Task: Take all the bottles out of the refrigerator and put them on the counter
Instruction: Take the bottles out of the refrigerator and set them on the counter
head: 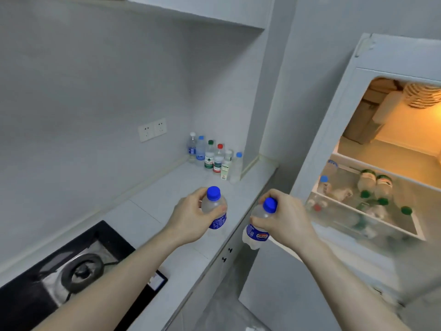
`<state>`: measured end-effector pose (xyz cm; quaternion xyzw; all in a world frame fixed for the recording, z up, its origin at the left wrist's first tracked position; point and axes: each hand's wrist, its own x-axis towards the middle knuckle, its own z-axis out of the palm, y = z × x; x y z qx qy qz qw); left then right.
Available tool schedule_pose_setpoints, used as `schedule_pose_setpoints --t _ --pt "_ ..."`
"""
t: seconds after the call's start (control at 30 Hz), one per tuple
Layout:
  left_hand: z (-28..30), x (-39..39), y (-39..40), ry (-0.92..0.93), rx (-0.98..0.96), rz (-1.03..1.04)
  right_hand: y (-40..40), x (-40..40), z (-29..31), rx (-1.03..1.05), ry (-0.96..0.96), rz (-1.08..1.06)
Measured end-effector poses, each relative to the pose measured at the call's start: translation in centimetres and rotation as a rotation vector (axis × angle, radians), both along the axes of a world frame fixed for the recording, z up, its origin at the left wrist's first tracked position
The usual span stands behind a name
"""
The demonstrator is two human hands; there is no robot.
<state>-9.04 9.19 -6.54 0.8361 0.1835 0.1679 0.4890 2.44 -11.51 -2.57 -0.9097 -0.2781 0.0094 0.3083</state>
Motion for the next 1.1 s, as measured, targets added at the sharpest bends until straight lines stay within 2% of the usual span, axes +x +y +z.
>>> schedule_pose_setpoints --t 0.33,0.7,1.1 --pt "-3.3 1.6 8.1 0.091 -0.018 0.209 11.7 5.5 -3.1 -0.037 0.11 0.214" --pt "-5.6 9.0 11.9 0.168 -0.049 0.439 17.6 17.1 -6.0 -0.062 0.087 0.419" --pt "-9.3 16.6 17.8 0.294 -0.087 0.522 24.7 25.9 -11.6 -0.055 0.189 0.478"
